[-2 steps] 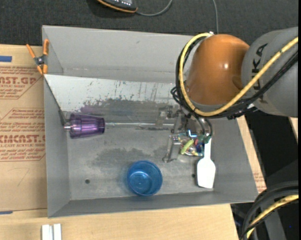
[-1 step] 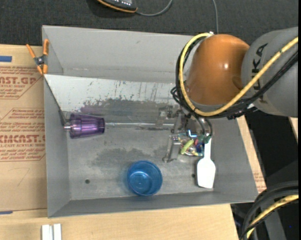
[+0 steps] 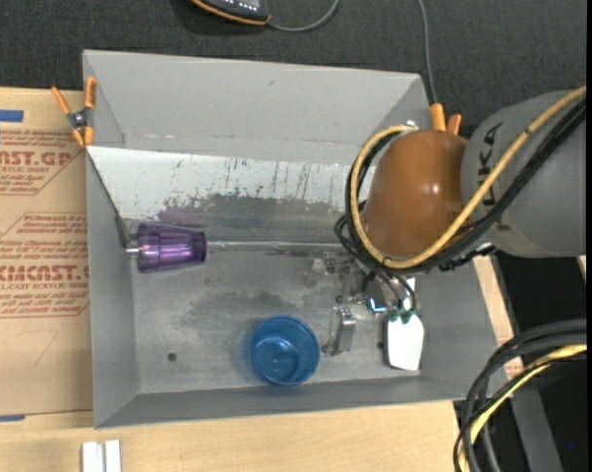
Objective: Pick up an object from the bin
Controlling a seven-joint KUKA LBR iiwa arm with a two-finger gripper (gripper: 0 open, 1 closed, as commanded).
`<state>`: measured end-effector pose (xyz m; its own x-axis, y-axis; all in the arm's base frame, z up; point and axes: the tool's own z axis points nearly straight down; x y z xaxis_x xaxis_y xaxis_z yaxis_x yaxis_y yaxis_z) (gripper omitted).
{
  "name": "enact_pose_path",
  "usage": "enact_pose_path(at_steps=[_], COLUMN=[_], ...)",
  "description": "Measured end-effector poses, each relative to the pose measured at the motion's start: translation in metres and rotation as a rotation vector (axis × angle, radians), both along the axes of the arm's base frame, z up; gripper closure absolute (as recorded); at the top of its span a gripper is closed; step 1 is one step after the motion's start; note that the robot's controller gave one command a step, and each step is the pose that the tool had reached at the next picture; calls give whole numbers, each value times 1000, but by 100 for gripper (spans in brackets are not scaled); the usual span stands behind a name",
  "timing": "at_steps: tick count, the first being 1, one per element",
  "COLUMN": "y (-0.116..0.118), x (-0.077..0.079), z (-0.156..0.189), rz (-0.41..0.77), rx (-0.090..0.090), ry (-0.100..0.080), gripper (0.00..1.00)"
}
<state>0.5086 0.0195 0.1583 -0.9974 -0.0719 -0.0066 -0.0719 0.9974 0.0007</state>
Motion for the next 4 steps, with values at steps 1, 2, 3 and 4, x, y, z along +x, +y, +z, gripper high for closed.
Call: enact_pose_path(at_steps=[1,2,3,4], y=[30,39,32,33], x=[-7,-9,-6,15], z=[-21,-23,-41,9], rz=[18,34,80,155], rx=[1,4,3,3], ry=[5,-4,-3,-5], gripper=[0,0,0,0])
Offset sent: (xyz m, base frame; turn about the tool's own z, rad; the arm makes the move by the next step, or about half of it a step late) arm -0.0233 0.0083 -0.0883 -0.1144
